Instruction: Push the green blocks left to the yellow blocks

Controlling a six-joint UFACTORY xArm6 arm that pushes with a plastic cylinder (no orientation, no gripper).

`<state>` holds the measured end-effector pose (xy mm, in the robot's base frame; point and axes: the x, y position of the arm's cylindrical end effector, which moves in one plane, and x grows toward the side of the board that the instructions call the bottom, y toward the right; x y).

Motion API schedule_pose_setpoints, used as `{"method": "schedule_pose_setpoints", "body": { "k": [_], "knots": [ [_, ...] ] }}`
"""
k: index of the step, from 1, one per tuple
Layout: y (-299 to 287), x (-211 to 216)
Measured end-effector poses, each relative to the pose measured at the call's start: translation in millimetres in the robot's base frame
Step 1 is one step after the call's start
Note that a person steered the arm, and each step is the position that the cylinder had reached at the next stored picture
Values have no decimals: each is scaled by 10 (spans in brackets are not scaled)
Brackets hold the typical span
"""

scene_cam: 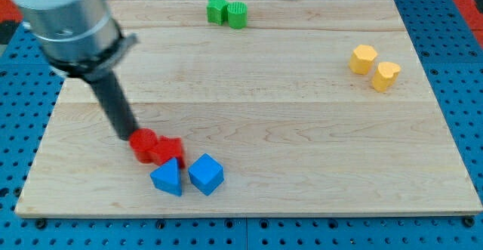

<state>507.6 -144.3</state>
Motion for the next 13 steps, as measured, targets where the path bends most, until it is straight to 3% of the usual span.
{"method": "schedule_pose_setpoints", "body": {
  "k": [4, 6, 7, 9, 10, 11, 13],
  "knots": [
    [-194, -28],
    [-334, -850],
    [-537, -1542],
    [-387, -2866],
    [465, -3128],
    [1465, -2988],
    [2229, -2329]
  ]
}}
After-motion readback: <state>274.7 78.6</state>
